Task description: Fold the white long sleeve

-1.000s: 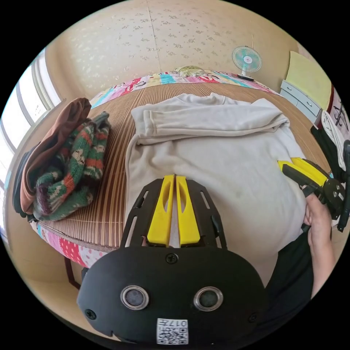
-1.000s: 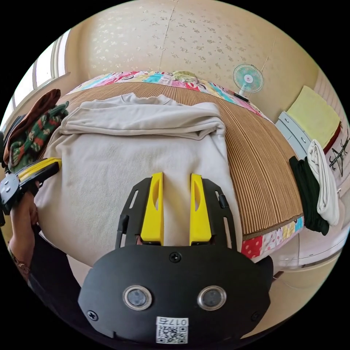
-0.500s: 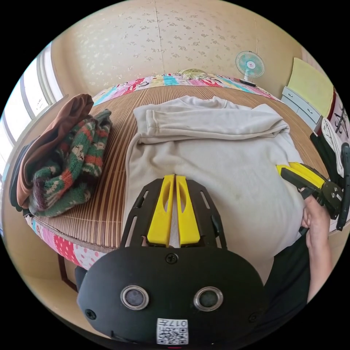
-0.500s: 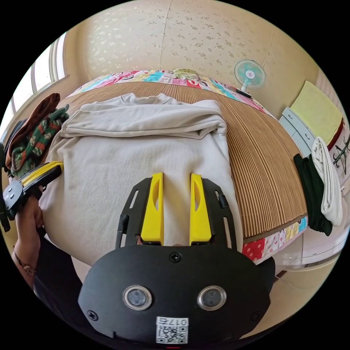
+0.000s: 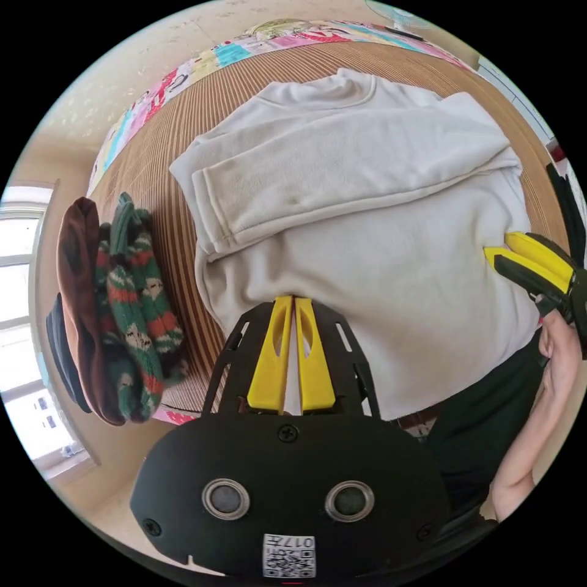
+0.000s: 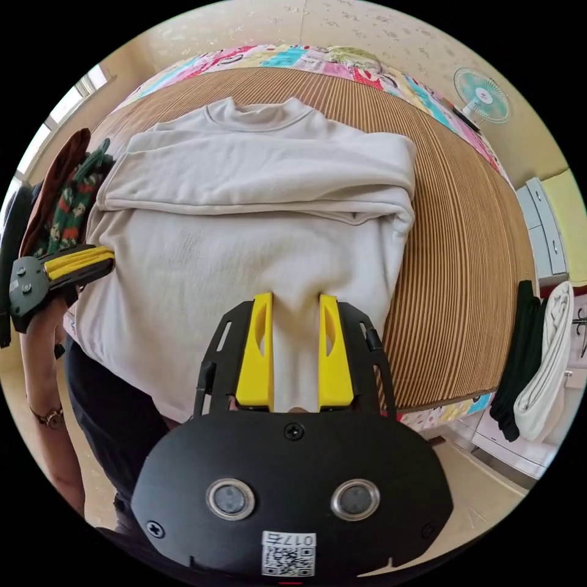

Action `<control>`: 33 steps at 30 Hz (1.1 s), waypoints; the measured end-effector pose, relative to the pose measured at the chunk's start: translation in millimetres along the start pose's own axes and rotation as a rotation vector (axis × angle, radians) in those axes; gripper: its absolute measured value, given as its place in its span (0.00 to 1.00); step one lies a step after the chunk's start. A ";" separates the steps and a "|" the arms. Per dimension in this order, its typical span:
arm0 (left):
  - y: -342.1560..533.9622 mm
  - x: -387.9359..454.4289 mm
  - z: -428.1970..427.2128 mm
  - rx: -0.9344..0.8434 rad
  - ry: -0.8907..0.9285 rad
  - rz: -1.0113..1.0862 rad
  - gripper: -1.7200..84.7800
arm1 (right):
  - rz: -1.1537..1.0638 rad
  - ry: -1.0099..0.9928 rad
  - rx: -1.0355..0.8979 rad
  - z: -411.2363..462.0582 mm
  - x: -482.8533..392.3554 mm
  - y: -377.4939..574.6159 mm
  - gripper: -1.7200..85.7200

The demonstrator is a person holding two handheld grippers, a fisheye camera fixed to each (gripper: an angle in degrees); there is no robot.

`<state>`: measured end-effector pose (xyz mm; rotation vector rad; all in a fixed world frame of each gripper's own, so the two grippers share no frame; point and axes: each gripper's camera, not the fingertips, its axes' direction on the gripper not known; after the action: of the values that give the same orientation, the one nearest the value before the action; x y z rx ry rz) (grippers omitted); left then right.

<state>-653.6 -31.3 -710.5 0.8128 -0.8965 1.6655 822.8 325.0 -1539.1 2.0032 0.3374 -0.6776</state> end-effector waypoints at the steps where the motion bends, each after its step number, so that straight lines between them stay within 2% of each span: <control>1: -9.2 -9.9 -0.9 0.011 0.053 -0.021 0.01 | -0.007 -0.005 -0.012 0.5 2.4 -5.5 0.15; 4: -24.1 -41.4 -3.6 0.102 0.199 -0.108 0.01 | -0.004 -0.029 -0.009 1.7 14.8 -27.7 0.15; 9: -56.0 -64.5 0.0 0.344 0.244 -0.206 0.01 | 0.002 0.075 0.281 14.1 17.8 -54.7 0.14; 14: -98.6 -55.9 -10.9 0.421 0.136 -0.199 0.01 | 0.038 0.031 0.299 13.4 41.3 -105.4 0.14; 18: -86.4 -36.0 -25.3 0.455 0.047 -0.170 0.01 | 0.026 0.054 0.331 7.6 40.1 -112.0 0.13; 21: -31.5 -46.3 -48.2 0.523 0.123 -0.203 0.01 | -0.004 0.141 0.349 1.7 25.6 -110.1 0.13; 22: 9.0 -49.4 -63.7 0.615 0.153 -0.180 0.02 | -0.006 0.146 0.349 0.2 24.9 -110.5 0.13; 23: 52.4 -51.1 -76.8 0.688 0.149 -0.168 0.02 | -0.005 0.143 0.350 -3.4 25.7 -111.0 0.13; 25: 114.8 -55.9 -89.2 0.717 0.102 -0.212 0.04 | 0.000 0.120 0.349 -9.5 29.7 -112.1 0.13; 27: 167.6 -65.7 -93.3 0.682 0.078 -0.276 0.09 | 0.006 0.090 0.348 -18.1 35.0 -113.8 0.12; 30: 231.7 -92.0 -84.9 0.585 0.143 -0.421 0.14 | -0.002 0.118 0.351 -30.3 31.0 -115.5 0.12; 33: 263.6 -115.0 -70.5 0.573 0.328 -0.505 0.14 | -0.039 0.234 0.362 -41.2 12.1 -116.3 0.12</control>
<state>-886.9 -73.5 -887.9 1.0032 0.0384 1.5383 788.6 418.5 -1613.0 2.4361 0.4160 -0.5569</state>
